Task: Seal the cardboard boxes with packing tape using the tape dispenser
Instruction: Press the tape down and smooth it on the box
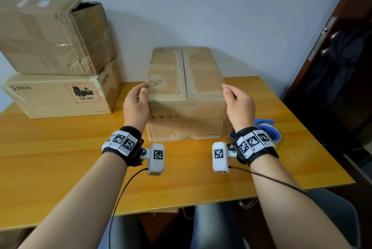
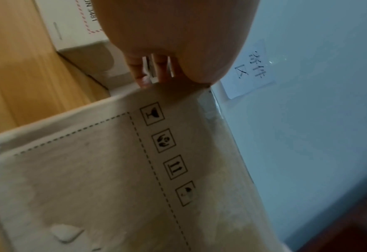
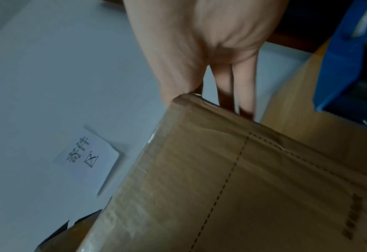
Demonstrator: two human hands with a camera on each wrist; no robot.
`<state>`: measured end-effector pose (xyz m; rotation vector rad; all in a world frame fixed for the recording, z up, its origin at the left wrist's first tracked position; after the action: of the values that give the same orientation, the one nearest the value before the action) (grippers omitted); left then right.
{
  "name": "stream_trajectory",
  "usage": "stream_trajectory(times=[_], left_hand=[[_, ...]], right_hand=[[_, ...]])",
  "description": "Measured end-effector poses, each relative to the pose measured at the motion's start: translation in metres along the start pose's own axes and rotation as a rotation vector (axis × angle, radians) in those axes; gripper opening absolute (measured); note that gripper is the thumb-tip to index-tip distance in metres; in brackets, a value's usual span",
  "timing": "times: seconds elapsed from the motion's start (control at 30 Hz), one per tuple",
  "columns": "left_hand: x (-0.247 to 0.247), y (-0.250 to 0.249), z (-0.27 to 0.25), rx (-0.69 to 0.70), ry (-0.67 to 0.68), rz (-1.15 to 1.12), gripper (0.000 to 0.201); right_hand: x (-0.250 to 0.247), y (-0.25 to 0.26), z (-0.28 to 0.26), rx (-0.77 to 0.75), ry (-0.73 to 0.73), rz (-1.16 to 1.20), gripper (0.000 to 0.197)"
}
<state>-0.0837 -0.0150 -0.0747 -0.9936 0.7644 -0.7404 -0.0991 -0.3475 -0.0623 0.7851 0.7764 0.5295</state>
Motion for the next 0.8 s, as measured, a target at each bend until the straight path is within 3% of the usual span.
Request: stream_trajectory(times=[0.13,0.23,0.33,0.5,0.57,0.63,0.7,0.8], left_hand=[[0.02,-0.009,-0.01,0.114,0.133,0.095,0.04],[0.024,-0.008,-0.02,0.102,0.151,0.123,0.06],[0.022,-0.007,-0.022,0.049,0.138,0.091,0.067],[0.023,0.002,-0.021,-0.133,0.125,0.152,0.066],[0.024,0.01,-0.023,-0.279,0.154,0.209,0.066],[0.024,0.014,-0.027,-0.424,0.183,0.183,0.061],[0.024,0.012,-0.028,-0.487,0.191,0.147,0.055],[0.024,0.011,-0.024,-0.523,0.191,0.073,0.051]], right_hand=[[0.016,0.018,-0.005,-0.063,0.145,-0.091,0.039],[0.033,0.022,-0.019,-0.04,0.292,-0.203,0.067],[0.033,0.019,-0.017,0.0,0.327,-0.206,0.076],[0.03,-0.008,-0.007,0.24,0.369,-0.178,0.072],[0.03,-0.01,-0.004,0.247,0.401,-0.253,0.07],[0.028,-0.009,0.001,0.223,0.413,-0.32,0.053],[0.02,-0.003,0.003,0.193,0.407,-0.367,0.042],[0.006,0.013,-0.008,0.147,0.453,-0.446,0.043]])
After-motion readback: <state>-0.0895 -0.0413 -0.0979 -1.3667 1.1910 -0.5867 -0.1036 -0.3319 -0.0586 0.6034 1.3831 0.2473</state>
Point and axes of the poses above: each hand's wrist, its own z-axis towards the middle knuckle, its own x-axis out of the palm, y = z × x, the point moved 10 cm from there along z, towards the middle knuckle, and after that the axes turned 7 degrees about -y, right-handed, at the moved point
